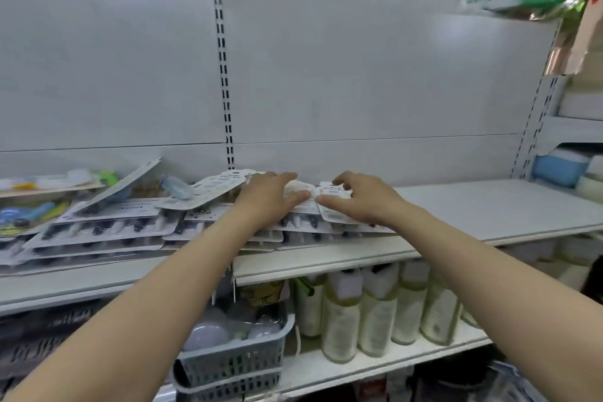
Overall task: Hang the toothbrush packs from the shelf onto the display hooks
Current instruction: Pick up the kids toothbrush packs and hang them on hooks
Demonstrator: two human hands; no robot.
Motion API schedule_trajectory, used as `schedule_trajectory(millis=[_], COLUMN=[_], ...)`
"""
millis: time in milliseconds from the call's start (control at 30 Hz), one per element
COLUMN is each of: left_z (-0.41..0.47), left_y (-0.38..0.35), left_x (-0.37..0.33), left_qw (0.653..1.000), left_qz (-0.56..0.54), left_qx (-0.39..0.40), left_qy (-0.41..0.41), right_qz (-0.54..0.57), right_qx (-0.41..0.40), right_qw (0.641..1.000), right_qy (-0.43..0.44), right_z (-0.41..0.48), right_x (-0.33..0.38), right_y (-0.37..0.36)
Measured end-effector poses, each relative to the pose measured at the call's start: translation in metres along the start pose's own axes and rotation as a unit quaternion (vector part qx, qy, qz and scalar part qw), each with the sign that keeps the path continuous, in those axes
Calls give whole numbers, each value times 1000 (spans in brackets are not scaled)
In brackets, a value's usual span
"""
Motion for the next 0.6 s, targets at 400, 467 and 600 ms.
schedule_trajectory(millis=[400, 467, 600], left_z=[-9, -9, -7], left_y=[6, 6, 3], left_x=[11, 9, -2], left_qw=[999, 999, 1000], left_qz=[-42, -45, 6], left_qx=[-3, 1, 18], left_qy=[6, 7, -3], right_qz=[-42, -33, -23], right_qx=[99, 114, 128], right_qw=[994, 993, 991], right_qy=[8, 21, 41], right_z=[24, 26, 28], right_x=[6, 5, 0], right_y=[-10, -8, -8])
Point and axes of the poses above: each hand's wrist, its own z-axis towards the middle knuckle, its own y-axis out of the back of the hand, x = y × z, the point moved 6 cm from there along z, towards the middle knuckle, and after that the axes turned 1 degree about -x, right-handed, at the moved point
